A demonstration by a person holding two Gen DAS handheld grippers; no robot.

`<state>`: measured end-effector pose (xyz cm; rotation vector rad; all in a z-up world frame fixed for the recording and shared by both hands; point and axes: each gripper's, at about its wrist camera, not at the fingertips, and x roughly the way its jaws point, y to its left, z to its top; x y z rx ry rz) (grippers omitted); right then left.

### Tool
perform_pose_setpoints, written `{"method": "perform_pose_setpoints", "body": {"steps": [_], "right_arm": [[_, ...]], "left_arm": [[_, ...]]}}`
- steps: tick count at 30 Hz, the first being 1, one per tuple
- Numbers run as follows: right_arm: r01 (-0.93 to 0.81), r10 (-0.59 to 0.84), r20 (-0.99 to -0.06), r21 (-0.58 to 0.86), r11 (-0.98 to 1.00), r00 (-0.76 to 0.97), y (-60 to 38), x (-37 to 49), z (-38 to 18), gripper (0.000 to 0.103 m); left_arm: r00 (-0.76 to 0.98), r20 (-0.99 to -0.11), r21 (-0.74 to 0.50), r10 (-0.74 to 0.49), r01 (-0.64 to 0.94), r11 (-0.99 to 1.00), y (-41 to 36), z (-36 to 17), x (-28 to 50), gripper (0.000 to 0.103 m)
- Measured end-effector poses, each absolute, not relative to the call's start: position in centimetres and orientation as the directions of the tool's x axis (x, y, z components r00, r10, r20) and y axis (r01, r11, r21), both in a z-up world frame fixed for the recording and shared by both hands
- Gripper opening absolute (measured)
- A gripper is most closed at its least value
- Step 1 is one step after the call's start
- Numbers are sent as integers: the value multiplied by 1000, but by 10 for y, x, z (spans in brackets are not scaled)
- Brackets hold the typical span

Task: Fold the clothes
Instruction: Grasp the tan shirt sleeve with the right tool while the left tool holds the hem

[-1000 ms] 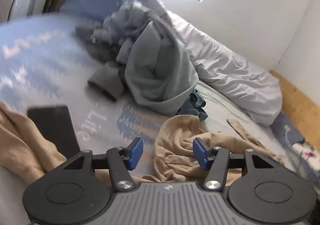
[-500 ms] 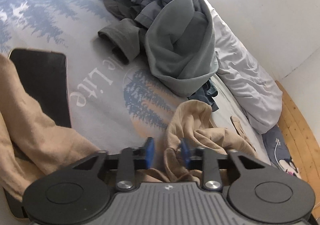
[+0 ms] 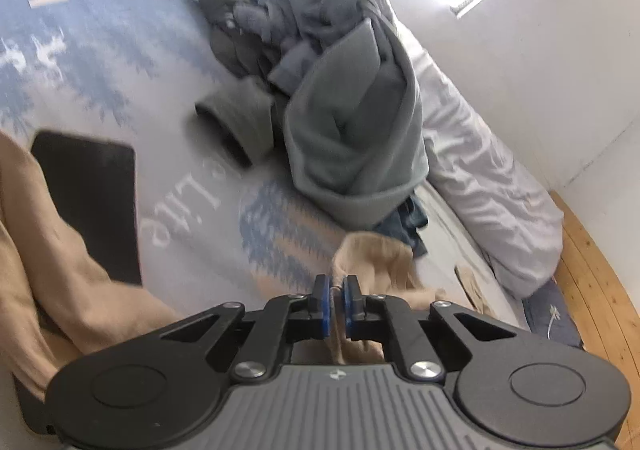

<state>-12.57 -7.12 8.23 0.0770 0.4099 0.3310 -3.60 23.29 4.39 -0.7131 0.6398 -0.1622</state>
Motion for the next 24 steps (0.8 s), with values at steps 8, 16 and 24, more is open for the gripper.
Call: {"method": "perform_pose_setpoints", "body": {"steps": [8,16,24], "right_arm": [[-191,213,-413,95,977,886,-105,-111,85,48],[-76,22,-455,-101,992,890,-153,-70,76,53],[140,-181,-577,-114,983,797,-227,-53,53,53]], "left_arm": [[870,-419,-613,-259,-61,787,225,70,-40,3],[887,-389,-597,-250,-36,802,202,79,-33,4],[876,-396,-559,-275,8,829,175,80,-26,4]]}}
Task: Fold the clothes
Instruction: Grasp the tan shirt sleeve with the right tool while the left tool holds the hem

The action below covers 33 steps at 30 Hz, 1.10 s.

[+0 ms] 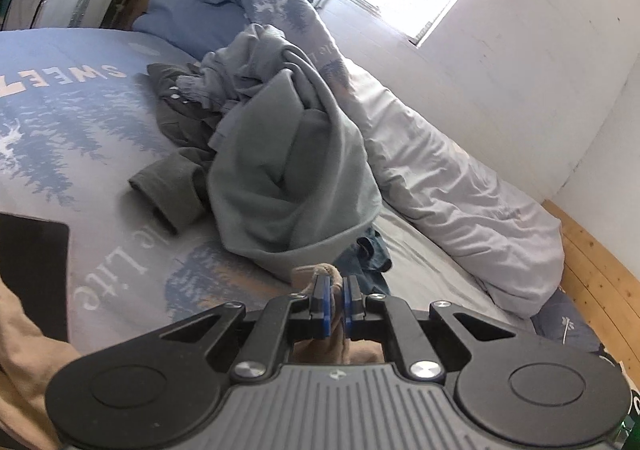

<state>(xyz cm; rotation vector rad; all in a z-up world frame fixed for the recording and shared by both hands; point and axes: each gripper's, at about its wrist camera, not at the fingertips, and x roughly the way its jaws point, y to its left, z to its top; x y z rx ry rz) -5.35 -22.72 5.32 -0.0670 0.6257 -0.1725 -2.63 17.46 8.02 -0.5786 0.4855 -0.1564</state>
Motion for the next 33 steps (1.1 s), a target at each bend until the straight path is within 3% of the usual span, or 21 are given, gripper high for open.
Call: {"method": "perform_pose_setpoints", "body": {"steps": [8,12,16,25,33], "right_arm": [[138,-201,-619,-149,979,759,-258,-90,49,53],[48,-275,-563,-385,922,780,-240,-106,40,53],[-45,-259,-585,-454,890,768,-234,-108,25,50],[-71,-225,-594,-433,899,773,-234,-90,15,46],[-48,-149,-642,-278,959,752,-251,-71,13,29]], "left_arm": [[869,-393,-568,-300,27,823,156,79,-20,4],[862,-404,-546,-305,40,837,148,79,-19,4],[855,-406,-578,-324,35,815,146,77,-17,4],[844,-416,-575,-339,46,817,139,75,-16,4],[838,-418,-578,-351,53,814,139,75,-16,4]]}}
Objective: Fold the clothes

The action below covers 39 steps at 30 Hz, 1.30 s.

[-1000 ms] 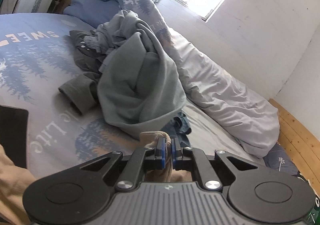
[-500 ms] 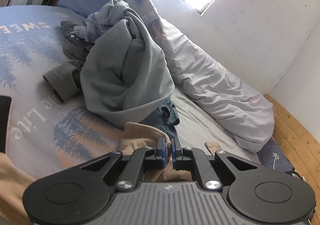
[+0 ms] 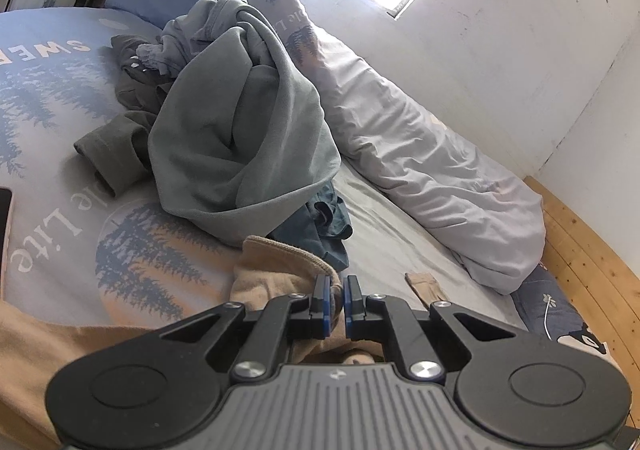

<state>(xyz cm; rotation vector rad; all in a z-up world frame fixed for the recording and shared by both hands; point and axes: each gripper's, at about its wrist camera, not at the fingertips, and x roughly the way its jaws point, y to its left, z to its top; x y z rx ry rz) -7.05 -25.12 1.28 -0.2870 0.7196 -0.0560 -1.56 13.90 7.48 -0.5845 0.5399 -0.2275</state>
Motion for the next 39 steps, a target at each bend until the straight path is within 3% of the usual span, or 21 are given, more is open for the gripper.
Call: {"method": "perform_pose_setpoints", "body": {"steps": [2,5,16,27,30,32,36,39], "right_arm": [[-48,-137,-658,-255,966,741,-253,-69,15,15],[-53,-152,-675,-273,961,722,-250,-73,22,8],[-153,-66,-703,-243,958,708,-245,-143,70,6],[-284,-45,-867,-212,935,497,-251,-167,67,7],[-267,-46,-852,-214,940,522,-250,-164,85,12],[-241,-63,-820,-240,940,570,-250,-163,101,22],[-203,-29,-738,-222,954,674,-252,-155,133,24],[-224,24,-693,-201,954,721,-248,-129,141,34]], "left_arm": [[841,-414,-583,-349,50,811,141,76,-16,4],[848,-405,-582,-342,49,811,143,79,-17,4],[867,-384,-607,-318,23,795,159,84,-21,4],[872,-380,-623,-308,5,782,164,87,-20,4],[868,-391,-619,-307,-1,786,163,85,-18,4],[863,-399,-618,-310,-3,786,162,84,-17,4],[855,-405,-614,-323,7,789,159,82,-17,4],[849,-414,-597,-329,20,802,154,80,-17,4]]}}
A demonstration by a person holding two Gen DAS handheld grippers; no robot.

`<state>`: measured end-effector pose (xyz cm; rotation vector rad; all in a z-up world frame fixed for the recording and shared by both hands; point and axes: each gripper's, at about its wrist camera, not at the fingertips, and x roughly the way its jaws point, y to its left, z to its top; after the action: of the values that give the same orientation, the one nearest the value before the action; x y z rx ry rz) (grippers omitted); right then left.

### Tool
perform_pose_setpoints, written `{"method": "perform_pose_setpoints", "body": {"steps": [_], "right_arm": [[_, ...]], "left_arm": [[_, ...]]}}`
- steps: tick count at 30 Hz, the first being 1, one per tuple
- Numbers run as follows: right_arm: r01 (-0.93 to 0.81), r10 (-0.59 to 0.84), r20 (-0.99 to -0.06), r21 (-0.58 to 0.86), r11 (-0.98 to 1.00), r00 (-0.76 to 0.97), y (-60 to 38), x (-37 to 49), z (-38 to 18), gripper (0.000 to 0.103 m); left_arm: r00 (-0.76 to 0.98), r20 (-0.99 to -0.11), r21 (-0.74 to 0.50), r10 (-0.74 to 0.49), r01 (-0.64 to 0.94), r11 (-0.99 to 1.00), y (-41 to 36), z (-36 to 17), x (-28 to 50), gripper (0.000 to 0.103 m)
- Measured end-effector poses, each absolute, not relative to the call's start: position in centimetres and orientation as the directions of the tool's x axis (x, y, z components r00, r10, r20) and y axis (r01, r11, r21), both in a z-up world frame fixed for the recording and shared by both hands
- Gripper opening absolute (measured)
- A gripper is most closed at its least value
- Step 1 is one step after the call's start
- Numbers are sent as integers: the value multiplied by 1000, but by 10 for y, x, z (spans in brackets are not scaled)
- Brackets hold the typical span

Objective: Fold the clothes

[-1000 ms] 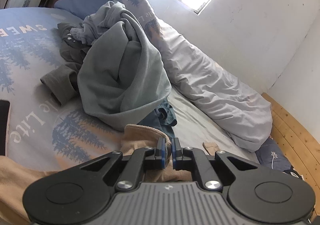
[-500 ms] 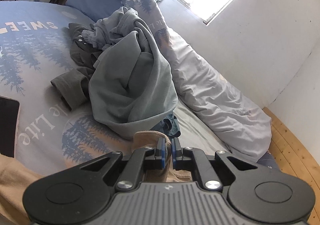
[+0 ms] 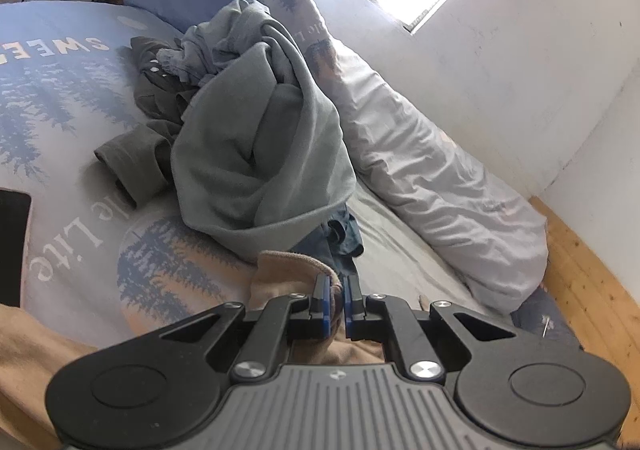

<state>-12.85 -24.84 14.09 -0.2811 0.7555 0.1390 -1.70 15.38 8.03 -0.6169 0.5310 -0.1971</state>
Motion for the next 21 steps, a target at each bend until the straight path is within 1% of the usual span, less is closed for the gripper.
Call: {"method": "perform_pose_setpoints", "body": {"steps": [4,7,10,14,21], "right_arm": [[-270,37,-685,-236,933,727,-244,-79,129,34],[-309,40,-711,-254,917,702,-241,-44,111,34],[-346,13,-736,-302,888,676,-238,-17,89,34],[-373,-3,-756,-326,869,655,-241,5,71,34],[-458,-13,-820,-333,824,572,-246,28,53,34]], "left_arm": [[846,-415,-579,-336,39,814,149,81,-18,4],[845,-412,-588,-341,39,808,151,81,-17,4],[839,-415,-598,-351,39,801,153,80,-15,4],[835,-422,-591,-354,42,805,155,79,-14,4],[827,-436,-567,-356,55,822,149,78,-13,4]]}}
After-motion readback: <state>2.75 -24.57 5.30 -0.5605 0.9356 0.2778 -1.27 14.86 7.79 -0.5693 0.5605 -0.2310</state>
